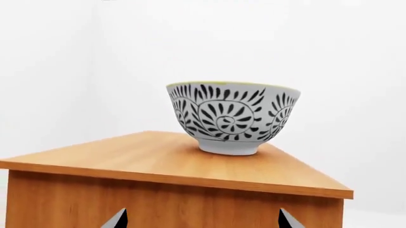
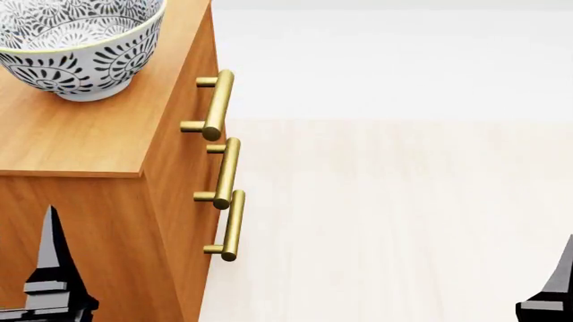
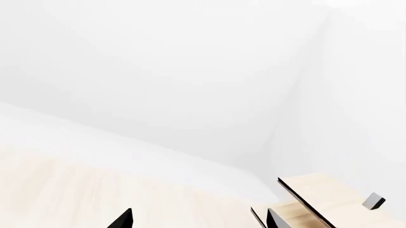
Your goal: Close the top drawer of the cabinet and put the bowl on top of it.
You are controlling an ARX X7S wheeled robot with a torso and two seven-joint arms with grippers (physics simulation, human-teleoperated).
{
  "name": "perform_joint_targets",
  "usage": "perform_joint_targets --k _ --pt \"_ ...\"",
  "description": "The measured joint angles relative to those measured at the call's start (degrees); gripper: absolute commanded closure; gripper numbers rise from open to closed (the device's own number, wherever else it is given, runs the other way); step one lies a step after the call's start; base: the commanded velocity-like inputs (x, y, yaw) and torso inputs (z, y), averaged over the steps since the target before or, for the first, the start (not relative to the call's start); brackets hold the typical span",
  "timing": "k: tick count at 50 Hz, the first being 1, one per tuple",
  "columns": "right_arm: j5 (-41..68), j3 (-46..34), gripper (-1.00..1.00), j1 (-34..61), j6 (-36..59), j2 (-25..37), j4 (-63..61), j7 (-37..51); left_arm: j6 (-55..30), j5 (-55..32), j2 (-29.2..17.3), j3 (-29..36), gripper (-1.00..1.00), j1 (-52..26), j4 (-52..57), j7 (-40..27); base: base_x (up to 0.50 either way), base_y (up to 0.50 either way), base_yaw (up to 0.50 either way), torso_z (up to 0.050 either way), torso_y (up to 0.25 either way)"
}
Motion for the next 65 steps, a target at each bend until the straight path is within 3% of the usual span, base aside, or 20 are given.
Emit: perform_joint_targets --k 65 --pt "-3.27 2.84 -1.0 1.71 5.03 1.21 -8.64 2.78 0.83 0.28 -2.53 -1.71 -1.0 2.67 7.39 -2.34 0.0 0.0 0.0 0.0 0.0"
